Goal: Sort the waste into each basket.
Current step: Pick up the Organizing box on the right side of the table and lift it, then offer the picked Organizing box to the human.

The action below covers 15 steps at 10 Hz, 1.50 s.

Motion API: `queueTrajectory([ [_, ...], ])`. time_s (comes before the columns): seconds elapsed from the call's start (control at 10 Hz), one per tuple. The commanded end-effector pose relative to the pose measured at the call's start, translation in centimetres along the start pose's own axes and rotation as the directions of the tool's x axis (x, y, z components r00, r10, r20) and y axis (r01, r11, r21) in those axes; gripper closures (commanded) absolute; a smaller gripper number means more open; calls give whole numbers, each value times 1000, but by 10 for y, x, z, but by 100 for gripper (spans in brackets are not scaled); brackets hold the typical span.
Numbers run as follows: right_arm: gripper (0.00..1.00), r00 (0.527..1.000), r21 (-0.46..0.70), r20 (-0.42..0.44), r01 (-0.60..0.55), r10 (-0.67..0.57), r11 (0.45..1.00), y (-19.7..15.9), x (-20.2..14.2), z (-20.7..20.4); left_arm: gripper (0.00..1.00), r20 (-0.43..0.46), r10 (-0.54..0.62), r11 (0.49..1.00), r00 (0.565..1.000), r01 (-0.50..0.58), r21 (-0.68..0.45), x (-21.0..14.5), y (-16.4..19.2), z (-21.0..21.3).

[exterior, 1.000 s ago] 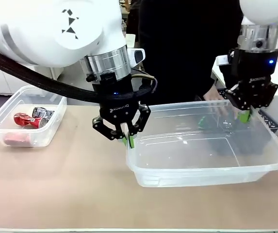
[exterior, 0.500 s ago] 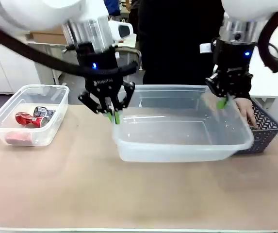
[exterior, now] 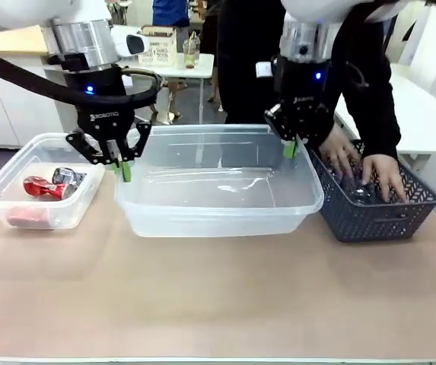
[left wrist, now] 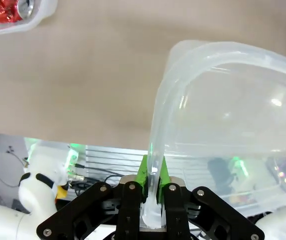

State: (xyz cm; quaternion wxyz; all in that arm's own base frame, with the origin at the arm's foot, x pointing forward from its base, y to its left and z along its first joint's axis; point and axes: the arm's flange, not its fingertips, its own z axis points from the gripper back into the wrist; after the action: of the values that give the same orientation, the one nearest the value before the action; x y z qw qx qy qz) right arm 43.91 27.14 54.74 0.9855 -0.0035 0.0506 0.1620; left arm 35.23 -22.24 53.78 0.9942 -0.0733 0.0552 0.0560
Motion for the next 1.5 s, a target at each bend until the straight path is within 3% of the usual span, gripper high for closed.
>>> queueTrajectory([
  [0.0,95,999,5,-52,16,-16,1000,15,0,2,92,28,38,997,999,-36,-66,9,-17,-35],
  [0.4,95,979,48,-197,57,-47,997,11,22,-40,92,120,35,995,992,-23,-99,19,-24,-50],
  [0.5,95,979,57,-196,66,-53,996,10,23,-41,92,140,71,994,988,-59,-93,21,-24,-50],
  [0.6,95,975,65,-213,77,-62,995,9,25,-43,92,62,19,999,998,-16,-41,20,-5,-50],
  [0.7,95,982,-10,-186,37,-38,999,-16,22,-57,92,62,19,999,998,-16,-41,20,-5,-50],
  [1.4,95,982,-10,-186,37,-38,999,-16,22,-57,92,62,19,999,998,-16,-41,20,-5,-50],
])
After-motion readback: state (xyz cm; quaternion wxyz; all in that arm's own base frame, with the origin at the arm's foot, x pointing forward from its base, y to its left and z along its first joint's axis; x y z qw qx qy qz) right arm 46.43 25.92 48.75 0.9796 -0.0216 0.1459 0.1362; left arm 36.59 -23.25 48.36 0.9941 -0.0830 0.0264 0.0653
